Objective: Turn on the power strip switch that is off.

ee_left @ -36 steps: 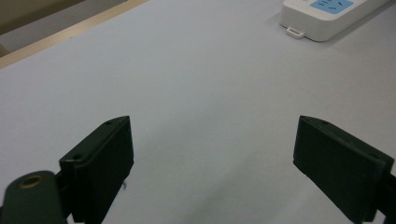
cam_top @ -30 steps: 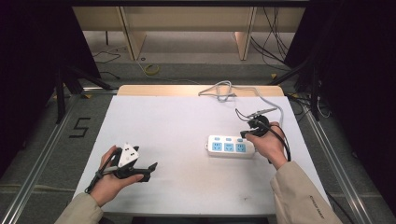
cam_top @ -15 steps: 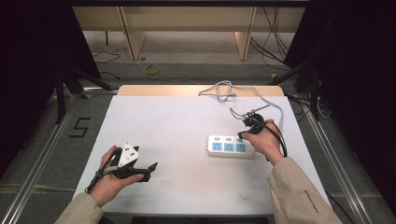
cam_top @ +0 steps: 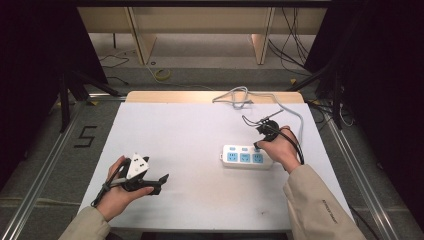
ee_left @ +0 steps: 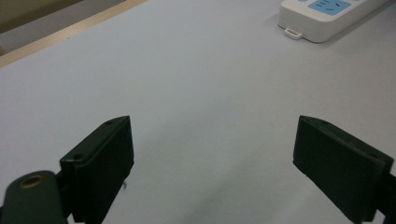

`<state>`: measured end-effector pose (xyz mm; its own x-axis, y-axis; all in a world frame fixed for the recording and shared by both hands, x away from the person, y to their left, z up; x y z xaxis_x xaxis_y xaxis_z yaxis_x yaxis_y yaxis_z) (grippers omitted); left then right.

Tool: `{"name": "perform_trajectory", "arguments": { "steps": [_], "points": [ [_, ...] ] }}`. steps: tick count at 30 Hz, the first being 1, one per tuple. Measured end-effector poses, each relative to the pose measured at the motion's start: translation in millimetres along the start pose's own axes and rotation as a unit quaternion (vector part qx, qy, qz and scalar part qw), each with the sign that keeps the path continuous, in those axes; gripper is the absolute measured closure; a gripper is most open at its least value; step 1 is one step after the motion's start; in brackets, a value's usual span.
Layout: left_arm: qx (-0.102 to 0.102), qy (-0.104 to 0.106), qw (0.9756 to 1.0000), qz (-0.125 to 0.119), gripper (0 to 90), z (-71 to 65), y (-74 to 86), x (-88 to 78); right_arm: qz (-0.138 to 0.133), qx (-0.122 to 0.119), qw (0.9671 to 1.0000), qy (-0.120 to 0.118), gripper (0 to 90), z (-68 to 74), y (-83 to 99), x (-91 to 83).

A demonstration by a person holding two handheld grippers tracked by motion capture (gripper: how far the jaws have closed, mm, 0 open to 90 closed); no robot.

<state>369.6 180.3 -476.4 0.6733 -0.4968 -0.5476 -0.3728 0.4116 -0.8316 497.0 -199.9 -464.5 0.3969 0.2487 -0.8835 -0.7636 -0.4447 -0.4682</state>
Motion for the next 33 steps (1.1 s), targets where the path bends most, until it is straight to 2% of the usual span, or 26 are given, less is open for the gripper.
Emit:
{"name": "perform_trajectory", "arguments": {
  "steps": [10,22,33],
  "points": [
    [0.001,0.0,1.0,0.001,12.0,0.4,0.1,0.2,0.022,-0.002,0.9998,0.005,90.0,-2.8,1.3,1.5],
    [0.001,0.003,1.0,0.0,12.1,-0.2,-0.5,-0.1,0.027,0.002,0.9996,0.004,90.0,-3.1,1.1,2.1],
    [0.002,0.003,1.0,0.0,12.2,0.0,-0.6,-0.1,0.031,-0.005,0.9994,0.012,90.0,-1.4,1.3,3.0]
  ]
}}
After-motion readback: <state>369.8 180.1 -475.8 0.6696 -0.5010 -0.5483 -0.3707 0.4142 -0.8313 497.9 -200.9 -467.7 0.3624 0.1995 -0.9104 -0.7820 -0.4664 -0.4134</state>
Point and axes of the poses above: each handheld gripper's, and its own axes: x roughly forward along the jaws, y roughly out of its underside, z roughly to its left, the point moved 4 cm from there along x, roughly forward along the jaws, and after that the axes turned 3 degrees about y, right-handed, at the moved point
